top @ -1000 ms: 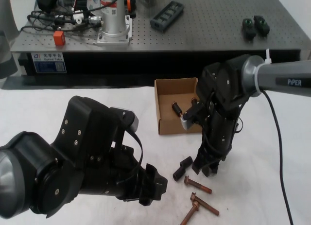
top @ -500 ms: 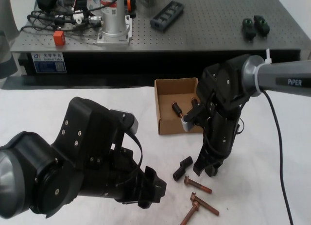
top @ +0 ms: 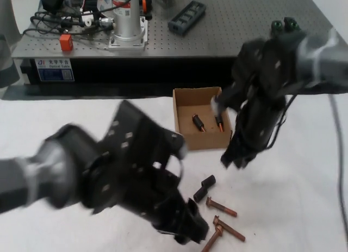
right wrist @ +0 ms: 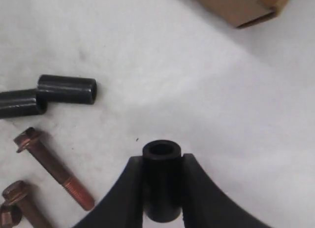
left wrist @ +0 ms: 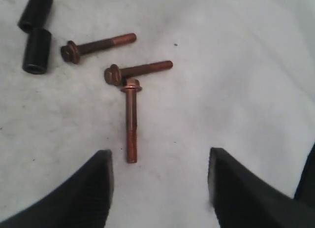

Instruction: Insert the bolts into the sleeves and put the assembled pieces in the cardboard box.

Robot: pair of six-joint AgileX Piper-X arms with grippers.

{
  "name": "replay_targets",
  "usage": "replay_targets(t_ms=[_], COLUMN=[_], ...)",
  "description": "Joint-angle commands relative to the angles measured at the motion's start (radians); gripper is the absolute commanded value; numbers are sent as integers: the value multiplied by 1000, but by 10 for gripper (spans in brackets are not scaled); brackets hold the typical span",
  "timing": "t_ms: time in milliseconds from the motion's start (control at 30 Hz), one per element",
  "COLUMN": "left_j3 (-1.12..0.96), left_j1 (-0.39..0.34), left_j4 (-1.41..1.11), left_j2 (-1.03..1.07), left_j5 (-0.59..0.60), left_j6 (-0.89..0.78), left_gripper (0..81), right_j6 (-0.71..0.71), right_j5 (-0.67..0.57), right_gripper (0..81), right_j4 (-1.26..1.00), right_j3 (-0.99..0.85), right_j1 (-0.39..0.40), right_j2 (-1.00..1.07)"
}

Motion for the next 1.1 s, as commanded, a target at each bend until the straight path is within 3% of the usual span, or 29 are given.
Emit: replay_targets(t_ms=[0, 333, 500, 633, 800, 933, 1067], left_j3=[-149, -410, -441, -444, -444, -444, -390], left_j1=[-42, -128, -143, -145, -145, -145, -114], left_j4=[146, 355, 342, 336, 303, 301, 255], left_j2=[89, 358, 417, 439, 438, 387, 237], left_j5=[-31, -238, -265, -265, -262, -262, -237], left_j6=[97, 195, 206, 206, 206, 145, 53], left_gripper=[402, 402, 396, 264, 7, 7, 7], right_j6=[-3, 39, 39, 43, 63, 88, 119], right_j5=[-16, -16, -16, -8, -8, -30, -128], right_gripper=[10, 10, 10, 10, 10, 10, 10], right_j4=[9, 11, 11, 29, 99, 97, 61], right_j3=[-14, 96, 154, 189, 226, 322, 462], right_j1=[-1, -33, -37, -37, -37, -37, -37], right_j2=[28, -265, -380, -460, -562, -675, -776])
